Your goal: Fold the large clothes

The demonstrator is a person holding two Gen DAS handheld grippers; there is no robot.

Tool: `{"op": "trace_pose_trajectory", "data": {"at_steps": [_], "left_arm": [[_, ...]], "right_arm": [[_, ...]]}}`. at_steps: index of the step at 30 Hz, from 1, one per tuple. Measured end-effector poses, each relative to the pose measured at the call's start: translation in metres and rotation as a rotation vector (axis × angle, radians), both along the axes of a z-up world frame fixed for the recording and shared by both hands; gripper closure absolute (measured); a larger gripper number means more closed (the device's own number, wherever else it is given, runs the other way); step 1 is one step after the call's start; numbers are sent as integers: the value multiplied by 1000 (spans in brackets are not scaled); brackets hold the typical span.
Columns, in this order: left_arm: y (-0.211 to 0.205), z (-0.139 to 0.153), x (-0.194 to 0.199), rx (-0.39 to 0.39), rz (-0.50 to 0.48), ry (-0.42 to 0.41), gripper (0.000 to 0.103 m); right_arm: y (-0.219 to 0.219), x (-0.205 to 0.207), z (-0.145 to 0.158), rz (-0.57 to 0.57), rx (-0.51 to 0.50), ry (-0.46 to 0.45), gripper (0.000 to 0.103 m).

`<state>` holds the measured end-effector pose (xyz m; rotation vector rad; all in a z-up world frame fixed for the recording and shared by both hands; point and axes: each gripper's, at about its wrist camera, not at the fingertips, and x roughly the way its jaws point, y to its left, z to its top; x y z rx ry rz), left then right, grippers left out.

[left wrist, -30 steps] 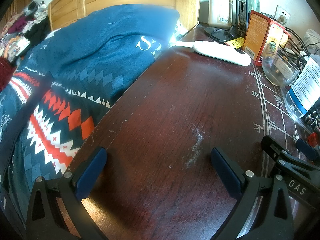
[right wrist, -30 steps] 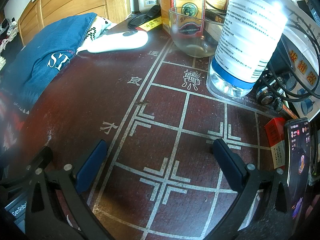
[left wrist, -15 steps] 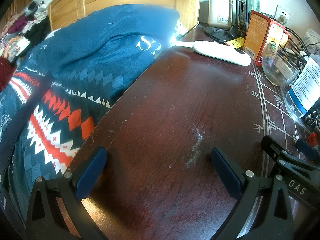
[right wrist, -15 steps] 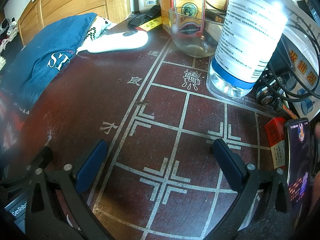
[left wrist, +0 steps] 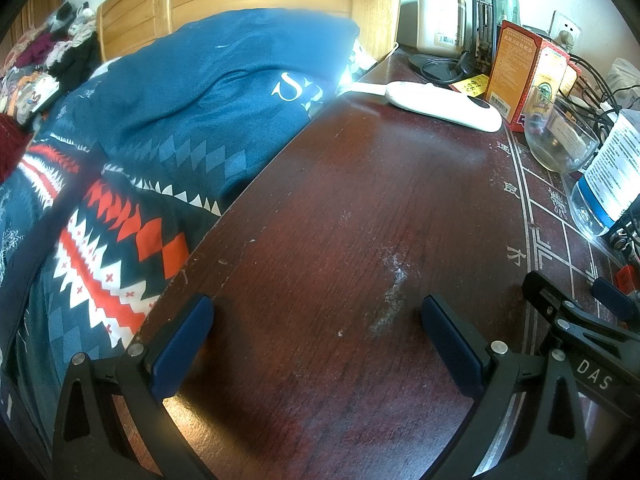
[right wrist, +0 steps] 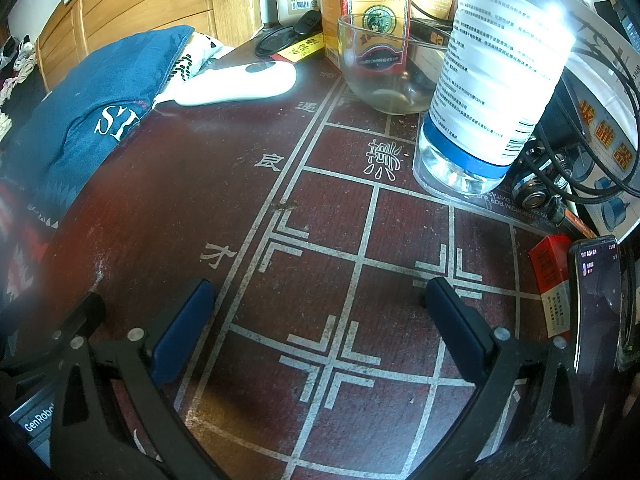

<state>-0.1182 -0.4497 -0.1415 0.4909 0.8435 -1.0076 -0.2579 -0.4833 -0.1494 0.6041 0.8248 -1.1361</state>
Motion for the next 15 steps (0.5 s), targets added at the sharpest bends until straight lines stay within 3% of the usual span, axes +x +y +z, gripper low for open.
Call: {"op": "trace_pose_trajectory", "data": {"at_steps": [15], "left_arm": [[0, 0, 0, 0, 0, 0, 0]], "right_arm": [[0, 0, 0, 0, 0, 0, 0]]}}
